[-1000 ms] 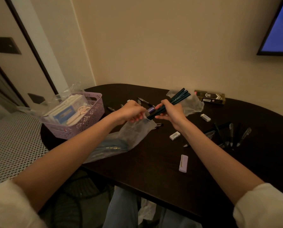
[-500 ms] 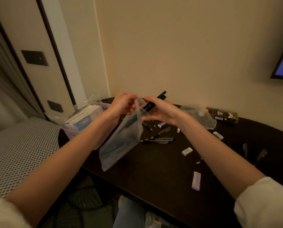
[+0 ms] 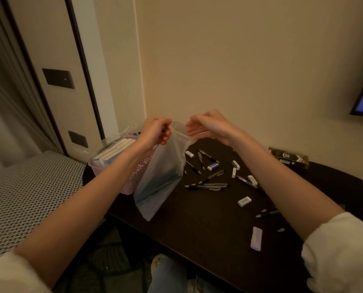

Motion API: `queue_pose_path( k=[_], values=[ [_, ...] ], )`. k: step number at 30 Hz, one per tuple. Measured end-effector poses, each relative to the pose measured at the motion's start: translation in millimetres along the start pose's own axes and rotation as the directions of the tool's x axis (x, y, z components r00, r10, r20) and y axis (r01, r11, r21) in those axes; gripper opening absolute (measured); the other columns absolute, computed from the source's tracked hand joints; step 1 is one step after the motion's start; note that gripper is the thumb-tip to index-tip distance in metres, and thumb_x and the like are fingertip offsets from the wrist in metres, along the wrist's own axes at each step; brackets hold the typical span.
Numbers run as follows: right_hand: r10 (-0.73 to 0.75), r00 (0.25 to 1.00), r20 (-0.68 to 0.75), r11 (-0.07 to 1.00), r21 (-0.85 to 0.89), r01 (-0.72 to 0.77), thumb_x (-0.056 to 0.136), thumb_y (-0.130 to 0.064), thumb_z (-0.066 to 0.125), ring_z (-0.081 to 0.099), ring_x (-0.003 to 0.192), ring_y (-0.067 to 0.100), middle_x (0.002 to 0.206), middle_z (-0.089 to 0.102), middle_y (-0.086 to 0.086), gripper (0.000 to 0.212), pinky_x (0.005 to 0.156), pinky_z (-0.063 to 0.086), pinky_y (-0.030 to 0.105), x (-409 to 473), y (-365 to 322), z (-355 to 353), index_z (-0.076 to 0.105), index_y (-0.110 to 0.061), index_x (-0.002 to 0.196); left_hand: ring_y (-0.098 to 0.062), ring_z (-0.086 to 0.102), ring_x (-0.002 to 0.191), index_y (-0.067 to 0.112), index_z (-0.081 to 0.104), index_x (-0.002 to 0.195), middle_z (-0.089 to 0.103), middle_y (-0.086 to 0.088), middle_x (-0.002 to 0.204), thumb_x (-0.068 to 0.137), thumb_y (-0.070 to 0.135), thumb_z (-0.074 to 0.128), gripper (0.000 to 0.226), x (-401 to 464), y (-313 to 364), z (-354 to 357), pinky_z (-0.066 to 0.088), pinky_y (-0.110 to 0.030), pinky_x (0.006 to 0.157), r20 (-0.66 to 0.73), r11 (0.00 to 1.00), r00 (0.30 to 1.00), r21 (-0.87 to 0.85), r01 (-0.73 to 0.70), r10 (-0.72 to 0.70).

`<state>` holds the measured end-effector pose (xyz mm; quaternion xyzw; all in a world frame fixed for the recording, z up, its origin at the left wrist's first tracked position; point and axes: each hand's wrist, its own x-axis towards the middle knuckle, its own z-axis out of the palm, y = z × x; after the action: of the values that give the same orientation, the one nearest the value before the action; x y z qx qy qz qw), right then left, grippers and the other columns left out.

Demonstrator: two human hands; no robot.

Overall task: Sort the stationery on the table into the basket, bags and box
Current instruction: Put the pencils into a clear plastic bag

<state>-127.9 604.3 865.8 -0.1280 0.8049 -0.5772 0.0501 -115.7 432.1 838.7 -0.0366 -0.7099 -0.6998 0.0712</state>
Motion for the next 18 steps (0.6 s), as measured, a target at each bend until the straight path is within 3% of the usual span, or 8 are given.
queue_pose_path(
  k=[6,12,18],
  values=[
    [0.042,0.974,-0.222,0.999,0.04,-0.034,0.094,-0.011,0.054,0.069,0.089,0.023,0.097,0.069,0.015,0.02,0.075,0.058,0.028,-21.6,35.2,-34.2,0.066,0.002,0.103,-0.01,0.041,0.043,0.016,0.05,0.057,0.046,0.002,0.048,0.097,0.016,0.048,0.041,-9.9,-16.7,27.8,0.034,-0.021,0.043,0.143,0.997,0.989,0.074,0.02,-0.03],
    [0.147,0.886,-0.439,0.984,-0.024,-0.176,0.098,-0.011,0.048,0.061,0.075,0.01,0.097,0.066,0.012,0.022,0.065,0.052,0.02,-60.2,108.9,-63.8,0.065,-0.001,0.108,-0.009,0.046,0.051,0.014,0.056,0.069,0.05,0.0,0.059,0.099,0.017,0.048,0.031,-36.1,-66.0,87.7,0.038,-0.02,0.048,0.253,0.973,0.966,0.232,-0.008,-0.052],
    [0.125,0.823,-0.553,0.978,-0.071,-0.196,0.096,-0.01,0.05,0.062,0.085,0.012,0.096,0.066,0.009,0.018,0.065,0.052,0.02,-103.5,171.4,-72.4,0.066,-0.007,0.105,-0.013,0.059,0.064,0.011,0.062,0.079,0.061,-0.005,0.071,0.099,0.022,0.049,0.026,-48.7,-102.8,117.0,0.049,-0.025,0.059,0.33,0.917,0.941,0.394,-0.068,-0.072]
  ],
)
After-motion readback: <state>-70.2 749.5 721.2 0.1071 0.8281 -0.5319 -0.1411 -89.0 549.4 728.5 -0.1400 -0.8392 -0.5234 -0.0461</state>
